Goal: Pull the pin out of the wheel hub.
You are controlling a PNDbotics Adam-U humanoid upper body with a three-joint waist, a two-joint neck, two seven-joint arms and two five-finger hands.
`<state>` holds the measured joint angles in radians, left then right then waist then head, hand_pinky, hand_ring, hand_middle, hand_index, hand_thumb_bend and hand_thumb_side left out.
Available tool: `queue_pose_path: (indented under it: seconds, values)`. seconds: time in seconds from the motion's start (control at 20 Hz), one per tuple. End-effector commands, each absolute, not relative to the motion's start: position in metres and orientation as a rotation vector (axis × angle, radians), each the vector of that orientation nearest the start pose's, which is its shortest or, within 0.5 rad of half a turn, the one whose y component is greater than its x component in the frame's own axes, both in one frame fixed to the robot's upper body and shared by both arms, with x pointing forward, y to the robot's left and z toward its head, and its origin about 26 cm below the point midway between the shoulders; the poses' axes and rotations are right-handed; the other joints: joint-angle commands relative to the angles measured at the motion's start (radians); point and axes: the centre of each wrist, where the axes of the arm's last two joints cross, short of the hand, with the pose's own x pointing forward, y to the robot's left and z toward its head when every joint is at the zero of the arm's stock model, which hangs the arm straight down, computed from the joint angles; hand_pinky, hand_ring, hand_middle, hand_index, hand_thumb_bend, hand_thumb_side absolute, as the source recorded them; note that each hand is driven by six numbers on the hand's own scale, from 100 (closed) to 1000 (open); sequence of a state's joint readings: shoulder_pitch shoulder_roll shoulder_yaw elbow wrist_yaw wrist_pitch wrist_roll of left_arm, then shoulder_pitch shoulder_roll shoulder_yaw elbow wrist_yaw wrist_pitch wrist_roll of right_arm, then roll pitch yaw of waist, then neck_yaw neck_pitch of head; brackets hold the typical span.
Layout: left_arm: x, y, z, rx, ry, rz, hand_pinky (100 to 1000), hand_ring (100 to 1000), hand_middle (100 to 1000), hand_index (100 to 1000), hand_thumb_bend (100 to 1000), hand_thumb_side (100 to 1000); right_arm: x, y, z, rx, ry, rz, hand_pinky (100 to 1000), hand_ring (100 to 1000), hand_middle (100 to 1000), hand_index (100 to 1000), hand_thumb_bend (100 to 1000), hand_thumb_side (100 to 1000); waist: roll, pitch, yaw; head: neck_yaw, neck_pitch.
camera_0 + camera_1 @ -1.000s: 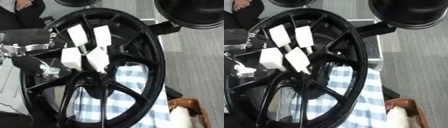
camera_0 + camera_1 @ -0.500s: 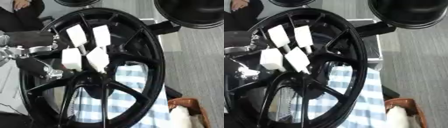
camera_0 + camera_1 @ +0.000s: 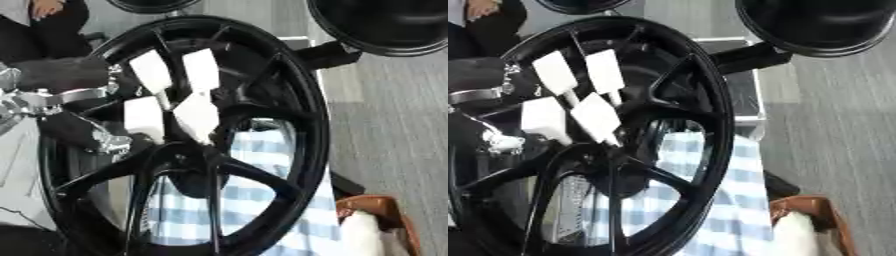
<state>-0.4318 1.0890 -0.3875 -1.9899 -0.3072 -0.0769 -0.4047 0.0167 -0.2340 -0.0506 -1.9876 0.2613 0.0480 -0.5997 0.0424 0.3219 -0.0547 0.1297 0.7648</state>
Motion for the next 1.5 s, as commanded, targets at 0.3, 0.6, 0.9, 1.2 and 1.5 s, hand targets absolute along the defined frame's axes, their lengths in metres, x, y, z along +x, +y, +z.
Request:
queue_pose_path:
  seconds: [0.3,0.6,0.9,1.2,1.5]
  values:
    - [0.29,0.285,0.252,0.635,-1.634,-1.83,573,398,355,686,100,670,0.258,-0.29,0.115,-0.859,-2.002,-0.225,703,528,419,763,100,693,-0.001,-0.017,-0.001,0.006,0.005]
    - [0.29,0.285,0.251,0.616,-1.659,-1.808,530,361,341,616,100,461,0.258,-0.29,0.115,-0.859,-2.001,-0.229,703,529,420,763,100,692,-0.002,-0.02,-0.001,0.009,0.005]
    - [0.29,0.284,0.252,0.596,-1.684,-1.794,506,334,301,583,100,391,0.258,-0.291,0.115,-0.859,-1.999,-0.231,703,529,420,764,100,692,-0.002,-0.022,-0.001,0.007,0.004]
    - [0.291,0.285,0.257,0.578,-1.753,-1.75,500,313,271,546,100,370,0.257,-0.292,0.115,-0.864,-1.997,-0.232,704,530,421,764,100,690,-0.002,-0.026,0.002,0.003,0.005]
    - [0.29,0.293,0.263,0.596,-1.807,-1.697,497,295,238,518,100,344,0.256,-0.293,0.115,-0.874,-1.995,-0.236,704,530,421,764,100,688,-0.004,-0.03,0.008,-0.003,0.005]
